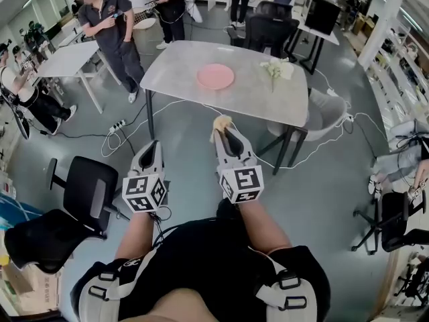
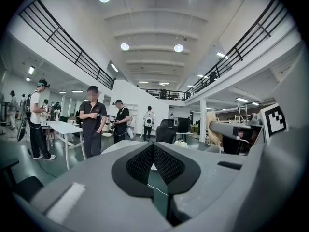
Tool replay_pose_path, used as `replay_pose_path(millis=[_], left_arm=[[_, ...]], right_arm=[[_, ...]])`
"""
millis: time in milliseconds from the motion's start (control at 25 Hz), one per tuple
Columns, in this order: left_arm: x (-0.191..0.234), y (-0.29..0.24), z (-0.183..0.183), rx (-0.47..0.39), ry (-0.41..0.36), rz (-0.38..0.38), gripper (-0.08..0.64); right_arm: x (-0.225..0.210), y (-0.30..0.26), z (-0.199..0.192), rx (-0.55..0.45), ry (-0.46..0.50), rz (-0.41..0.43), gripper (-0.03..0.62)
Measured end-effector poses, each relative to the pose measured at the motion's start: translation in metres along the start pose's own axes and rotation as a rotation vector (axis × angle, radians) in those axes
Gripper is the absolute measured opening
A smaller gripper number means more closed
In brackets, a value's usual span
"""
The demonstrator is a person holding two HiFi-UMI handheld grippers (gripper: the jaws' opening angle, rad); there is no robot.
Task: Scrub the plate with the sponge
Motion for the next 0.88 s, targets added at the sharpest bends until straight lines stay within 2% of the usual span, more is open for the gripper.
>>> replay_pose_path(millis=[480,880], left_arm=[[0.045,-0.099,-0.011,-0.017,-0.018,0.054,0.005],[0.062,-0.255,-0.031,0.054,-0.008,0.061,0.005]], right_arm=[[-0.051,-0.100,-0.039,-0.023,0.002,0.040,0.054],[-0.142,-0.224,-0.094,0.040,-0.044,0.072,0.054]])
Point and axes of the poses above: the fingertips, and each gripper's own axes: y backward along the fingers, x to its left, z out of its top, the point moved 2 cm from there along y, backward along the fingers, and after that the axes turned 10 degrees about -x, right-handed, at the moved point
